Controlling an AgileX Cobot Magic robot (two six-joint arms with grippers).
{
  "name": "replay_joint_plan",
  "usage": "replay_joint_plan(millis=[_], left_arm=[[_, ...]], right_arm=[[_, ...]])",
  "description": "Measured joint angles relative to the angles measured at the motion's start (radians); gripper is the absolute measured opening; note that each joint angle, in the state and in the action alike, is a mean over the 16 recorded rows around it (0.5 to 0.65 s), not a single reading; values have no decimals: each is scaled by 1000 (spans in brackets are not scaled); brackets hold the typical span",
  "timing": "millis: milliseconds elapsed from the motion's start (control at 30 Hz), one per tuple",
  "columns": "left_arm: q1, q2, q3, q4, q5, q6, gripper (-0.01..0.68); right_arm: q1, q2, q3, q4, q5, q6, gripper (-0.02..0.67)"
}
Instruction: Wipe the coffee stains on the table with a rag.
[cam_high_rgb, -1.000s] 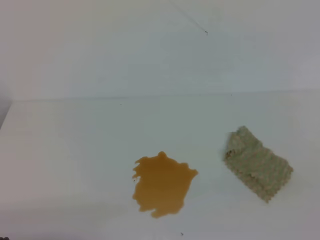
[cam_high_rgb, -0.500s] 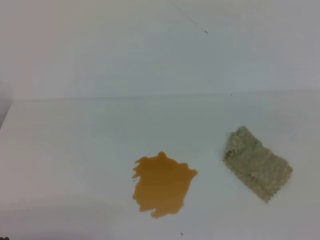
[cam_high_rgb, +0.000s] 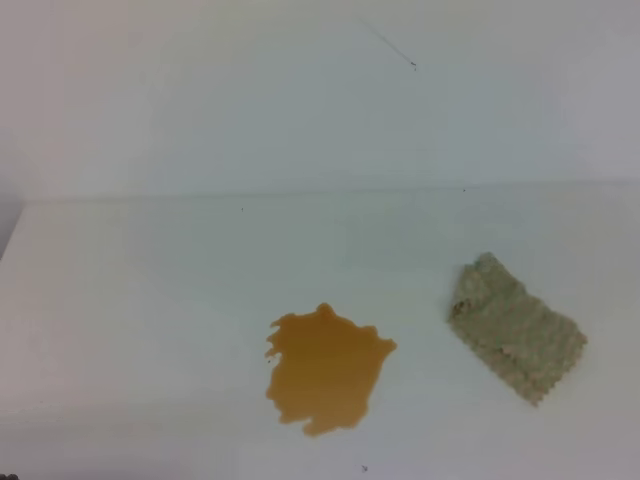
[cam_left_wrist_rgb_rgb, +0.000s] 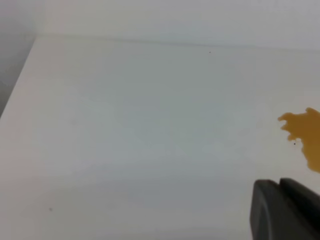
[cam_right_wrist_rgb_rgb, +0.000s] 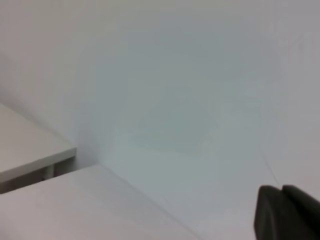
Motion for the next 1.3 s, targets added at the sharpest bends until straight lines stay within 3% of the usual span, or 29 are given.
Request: replay_joint_plan(millis=[333,633,933,1300], left_arm=[[-1,0,0,0,0,0,-3],[-2,0,0,0,0,0,-3],[-2,0,0,0,0,0,-3],[-2,0,0,0,0,0,-3]], right_arm=[[34,79,-5,-4,65,154,-2],[57,332,-67,-19,160,226,1],[58,571,-174,-19,285,98,3],[58,631,-212,-20,721,-159,4]])
